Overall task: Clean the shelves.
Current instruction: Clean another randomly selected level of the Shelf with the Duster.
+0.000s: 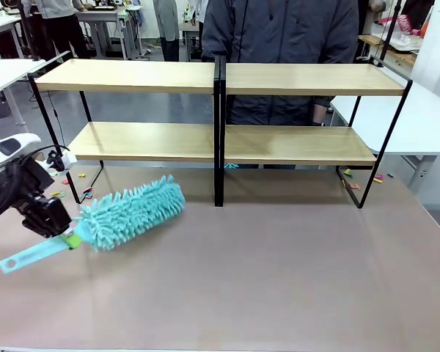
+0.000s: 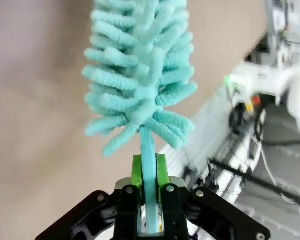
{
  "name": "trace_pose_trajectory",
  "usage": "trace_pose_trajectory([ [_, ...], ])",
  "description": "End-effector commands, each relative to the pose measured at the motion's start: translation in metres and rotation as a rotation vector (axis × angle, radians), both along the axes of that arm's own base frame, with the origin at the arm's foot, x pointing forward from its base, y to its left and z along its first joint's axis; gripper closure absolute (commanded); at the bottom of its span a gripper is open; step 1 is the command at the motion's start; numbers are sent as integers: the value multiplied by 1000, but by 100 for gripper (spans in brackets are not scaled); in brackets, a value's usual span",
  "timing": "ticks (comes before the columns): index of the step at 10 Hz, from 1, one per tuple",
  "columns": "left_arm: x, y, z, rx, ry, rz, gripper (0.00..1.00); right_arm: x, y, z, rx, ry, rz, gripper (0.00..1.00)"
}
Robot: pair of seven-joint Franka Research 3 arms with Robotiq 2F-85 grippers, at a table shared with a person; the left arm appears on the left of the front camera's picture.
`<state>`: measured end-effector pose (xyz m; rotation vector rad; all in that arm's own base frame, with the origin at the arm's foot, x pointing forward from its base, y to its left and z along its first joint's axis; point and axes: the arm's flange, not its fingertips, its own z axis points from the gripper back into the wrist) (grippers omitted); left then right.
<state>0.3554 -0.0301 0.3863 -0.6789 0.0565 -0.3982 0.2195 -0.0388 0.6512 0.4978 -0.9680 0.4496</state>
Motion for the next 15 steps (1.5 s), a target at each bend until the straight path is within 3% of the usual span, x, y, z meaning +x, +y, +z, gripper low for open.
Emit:
trace_pose_trajectory([
  [1, 0, -17, -20, 65, -55, 127, 87, 0, 0, 0, 9, -5, 13, 0],
  [3, 16, -14, -30, 246, -95, 229, 87, 0, 0, 0, 9, -5, 13, 0],
  [6, 15, 4, -12, 328, -228, 401, 87, 0, 0, 0, 9, -5, 13, 0],
  [7, 9, 0, -10, 174, -10, 217, 87, 0, 0, 0, 9, -5, 13, 0],
  [8, 54, 8, -7, 281, -210, 336, 87, 0, 0, 0, 9, -5, 13, 0],
  [9, 54, 8, -7, 281, -210, 336, 87, 0, 0, 0, 9, -5, 13, 0],
  [10, 46, 6, -7, 256, -150, 308, 87, 0, 0, 0, 9, -5, 13, 0],
  [11, 36, 8, 0, 286, -183, 247, 87, 0, 0, 0, 9, -5, 13, 0],
  [12, 21, 16, 5, 350, -224, 275, 87, 0, 0, 0, 9, -5, 13, 0],
  [15, -27, 38, 12, 471, -246, 338, 87, 0, 0, 0, 9, -5, 13, 0],
])
